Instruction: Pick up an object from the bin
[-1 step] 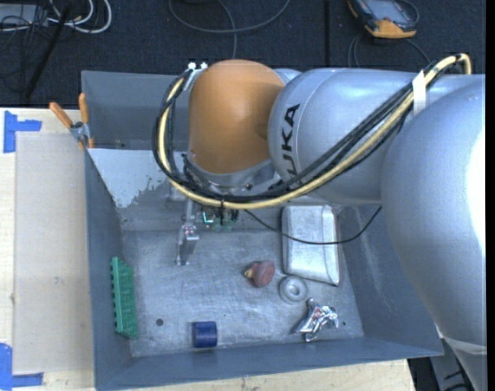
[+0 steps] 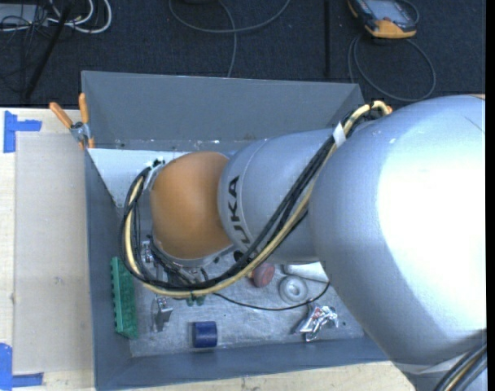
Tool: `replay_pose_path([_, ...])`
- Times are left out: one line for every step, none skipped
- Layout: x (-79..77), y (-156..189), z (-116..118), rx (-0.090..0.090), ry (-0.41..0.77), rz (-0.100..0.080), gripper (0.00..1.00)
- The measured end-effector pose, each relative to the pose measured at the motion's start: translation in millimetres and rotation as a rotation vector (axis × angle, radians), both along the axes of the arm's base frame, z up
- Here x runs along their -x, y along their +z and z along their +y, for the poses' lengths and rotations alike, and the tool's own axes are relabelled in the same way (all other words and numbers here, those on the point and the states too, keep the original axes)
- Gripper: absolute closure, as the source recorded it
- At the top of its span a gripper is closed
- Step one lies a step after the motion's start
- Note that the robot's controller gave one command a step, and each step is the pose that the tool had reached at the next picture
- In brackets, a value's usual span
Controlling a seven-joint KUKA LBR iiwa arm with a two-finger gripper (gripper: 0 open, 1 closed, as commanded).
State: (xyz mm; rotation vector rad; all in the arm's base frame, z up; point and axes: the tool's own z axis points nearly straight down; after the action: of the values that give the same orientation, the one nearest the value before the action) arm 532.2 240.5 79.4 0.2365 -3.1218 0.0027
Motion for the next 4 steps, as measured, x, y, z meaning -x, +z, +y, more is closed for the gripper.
replay_pose_path([-13.2, -1, -79, 0.003, -0.016, -0.007, 0.00])
replay_pose_path([38.7, 78, -110, -0.004, 0.278, -0.009, 0.00])
replay_pose_path([52.7, -7, -134, -0.006, 0.722, -0.031, 0.00])
replay_pose_path([55.5, -7, -99, -0.003, 0.921, -0.021, 0.00])
